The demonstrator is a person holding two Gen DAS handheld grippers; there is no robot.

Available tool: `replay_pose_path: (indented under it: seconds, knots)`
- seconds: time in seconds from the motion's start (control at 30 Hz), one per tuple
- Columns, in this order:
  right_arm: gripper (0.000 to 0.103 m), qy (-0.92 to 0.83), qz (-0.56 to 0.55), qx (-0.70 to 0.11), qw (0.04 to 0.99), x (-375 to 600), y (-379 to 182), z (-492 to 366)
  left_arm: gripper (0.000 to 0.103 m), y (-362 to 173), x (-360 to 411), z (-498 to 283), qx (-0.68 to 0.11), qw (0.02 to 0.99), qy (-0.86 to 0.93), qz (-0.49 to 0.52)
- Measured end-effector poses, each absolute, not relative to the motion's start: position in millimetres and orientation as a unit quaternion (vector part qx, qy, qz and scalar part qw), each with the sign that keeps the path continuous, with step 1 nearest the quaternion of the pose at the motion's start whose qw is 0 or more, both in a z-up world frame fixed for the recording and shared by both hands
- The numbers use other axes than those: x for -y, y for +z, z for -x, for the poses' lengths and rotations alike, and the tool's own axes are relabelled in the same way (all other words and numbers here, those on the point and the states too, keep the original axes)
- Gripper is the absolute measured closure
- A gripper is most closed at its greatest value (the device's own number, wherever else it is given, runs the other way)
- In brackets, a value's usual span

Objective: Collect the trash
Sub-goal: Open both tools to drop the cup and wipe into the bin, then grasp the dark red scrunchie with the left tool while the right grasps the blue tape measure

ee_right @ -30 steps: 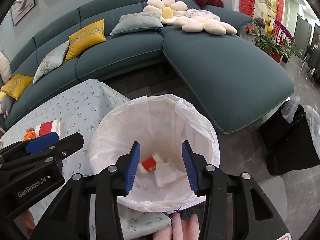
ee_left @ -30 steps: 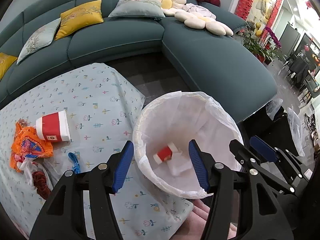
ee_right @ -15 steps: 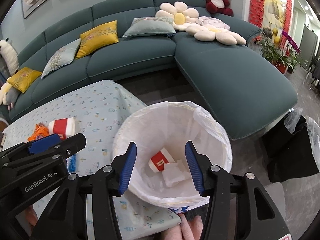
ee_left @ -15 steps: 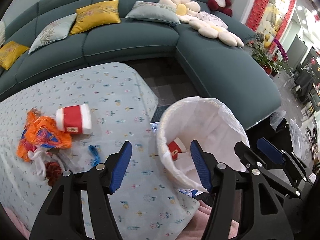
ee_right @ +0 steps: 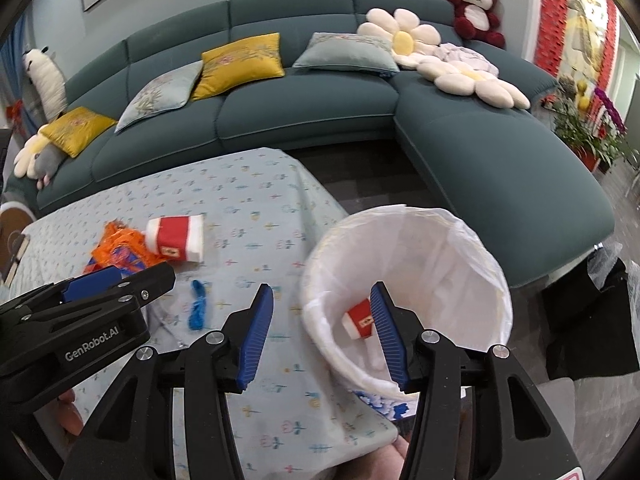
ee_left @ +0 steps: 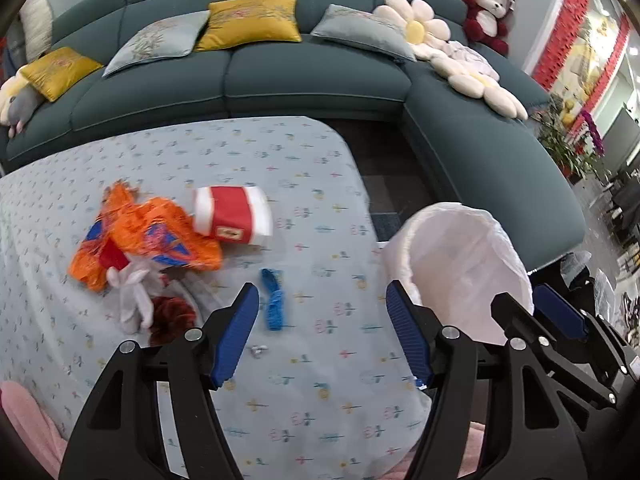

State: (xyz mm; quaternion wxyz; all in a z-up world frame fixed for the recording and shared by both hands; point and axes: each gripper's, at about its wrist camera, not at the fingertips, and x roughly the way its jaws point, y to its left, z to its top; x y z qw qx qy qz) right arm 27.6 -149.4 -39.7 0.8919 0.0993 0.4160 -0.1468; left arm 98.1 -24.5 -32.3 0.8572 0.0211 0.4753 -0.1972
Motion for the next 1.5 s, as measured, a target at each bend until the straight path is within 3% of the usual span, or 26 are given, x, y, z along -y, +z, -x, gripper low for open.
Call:
replay_pose_path:
  seconds: [0.47, 1.17, 1.33, 1.5]
  knots:
    - [0.053, -0.111, -0.074, -0.437, 0.89, 93, -47, -50, 0.038, -53, -50, -112, -0.495, 0.856, -0.148, 0.007]
    - [0.053, -0.063, -0.072, -0.505, 0.858, 36, -121, -114, 0.038, -136, -98, -141, -0.569, 0.814, -0.117, 0.017]
    - [0.054, -0.061, -0.075, -0.521, 0.848, 37, -137, -126, 0.042, -149, -101, -150, -0.583, 0.803, -0.116, 0.027]
    - [0.061, -0.056, -0.076, -0.536, 0.839, 37, -154, -138, 0.057, -153, -100, -152, -0.588, 0.798, -0.128, 0.029]
